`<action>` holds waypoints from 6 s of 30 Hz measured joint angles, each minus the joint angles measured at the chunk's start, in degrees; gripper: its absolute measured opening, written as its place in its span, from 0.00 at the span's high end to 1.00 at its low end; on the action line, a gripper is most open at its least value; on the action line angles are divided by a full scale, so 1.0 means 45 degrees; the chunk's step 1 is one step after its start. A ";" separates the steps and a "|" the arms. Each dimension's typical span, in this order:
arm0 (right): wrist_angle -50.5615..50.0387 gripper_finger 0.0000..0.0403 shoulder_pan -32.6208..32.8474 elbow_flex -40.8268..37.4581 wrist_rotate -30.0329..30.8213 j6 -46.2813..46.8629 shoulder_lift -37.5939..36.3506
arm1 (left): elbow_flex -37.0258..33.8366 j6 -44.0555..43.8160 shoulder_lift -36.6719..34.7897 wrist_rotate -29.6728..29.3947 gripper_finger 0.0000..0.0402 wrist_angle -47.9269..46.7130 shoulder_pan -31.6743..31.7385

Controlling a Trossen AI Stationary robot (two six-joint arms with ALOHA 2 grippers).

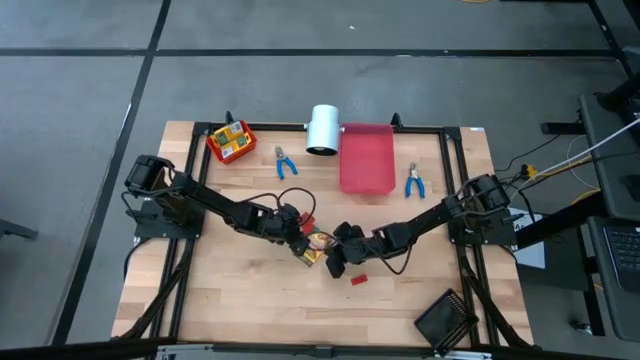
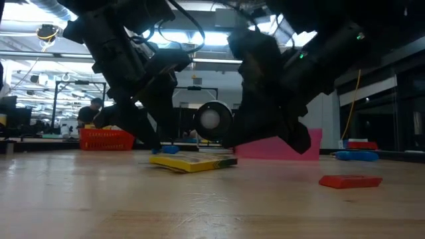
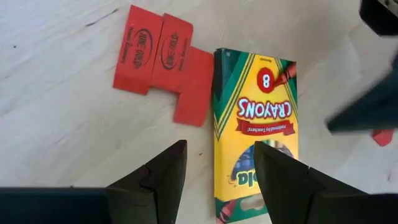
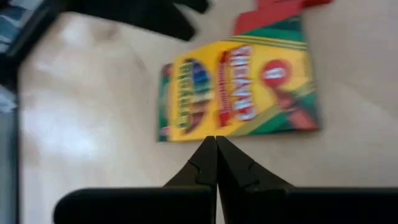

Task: Pick & Place School Supplies
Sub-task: Put the yellow crayon box into the red bin

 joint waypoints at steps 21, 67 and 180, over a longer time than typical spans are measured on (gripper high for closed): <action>0.0645 1.00 -0.0321 0.0084 -0.0249 0.0063 0.1056 | -0.0001 -0.0068 -0.0426 -0.0004 0.55 -0.0401 0.0049; 0.0575 1.00 -0.0026 0.0005 -0.0020 0.0340 0.1032 | 0.0152 0.3704 -0.0080 -0.5482 0.55 0.1817 -0.4633; 0.1718 0.98 0.0062 -0.0005 -0.3112 -0.3323 0.0915 | -0.2487 -0.7631 -0.1438 -0.6343 0.62 0.3969 -0.4299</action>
